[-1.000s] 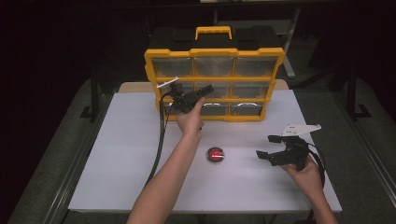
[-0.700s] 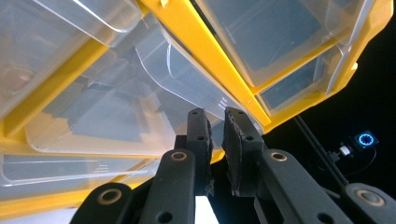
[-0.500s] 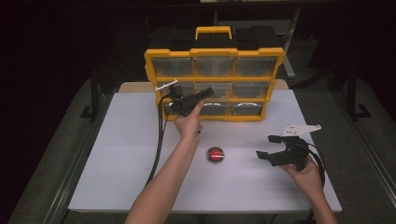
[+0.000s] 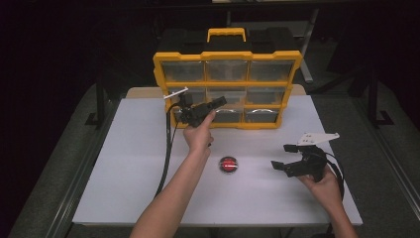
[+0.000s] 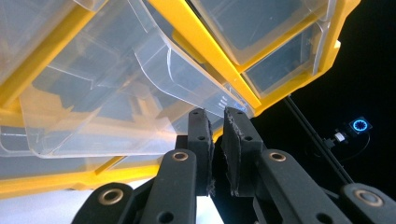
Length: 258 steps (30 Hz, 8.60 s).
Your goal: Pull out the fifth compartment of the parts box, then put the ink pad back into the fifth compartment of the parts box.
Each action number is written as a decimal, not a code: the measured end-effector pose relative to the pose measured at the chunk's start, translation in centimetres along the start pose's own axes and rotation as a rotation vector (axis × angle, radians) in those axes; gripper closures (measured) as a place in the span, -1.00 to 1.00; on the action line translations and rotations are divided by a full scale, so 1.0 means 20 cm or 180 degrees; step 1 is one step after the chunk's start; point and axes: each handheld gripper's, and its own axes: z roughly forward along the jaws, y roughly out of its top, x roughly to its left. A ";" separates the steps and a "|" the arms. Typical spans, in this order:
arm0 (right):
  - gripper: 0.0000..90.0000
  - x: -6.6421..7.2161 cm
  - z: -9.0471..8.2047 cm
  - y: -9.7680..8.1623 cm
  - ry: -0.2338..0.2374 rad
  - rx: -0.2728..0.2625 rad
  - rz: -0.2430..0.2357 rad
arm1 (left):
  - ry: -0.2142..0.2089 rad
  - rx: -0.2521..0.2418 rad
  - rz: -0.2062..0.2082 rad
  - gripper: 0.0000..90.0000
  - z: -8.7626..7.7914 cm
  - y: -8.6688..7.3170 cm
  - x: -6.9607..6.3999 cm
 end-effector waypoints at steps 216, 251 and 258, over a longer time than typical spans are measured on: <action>-0.65 0.02 0.06 0.01 0.0072 0.0131 -0.0043 | -0.0112 0.1809 0.3154 -0.25 -0.61 0.33 -0.21; -0.69 0.06 0.08 0.05 0.0254 0.0336 -0.0130 | 0.0460 0.1364 0.2945 -0.48 -0.88 0.06 0.04; -0.69 0.08 0.10 0.09 0.0318 0.0392 -0.0221 | 0.0504 0.1388 0.2930 -0.48 -0.90 0.01 0.08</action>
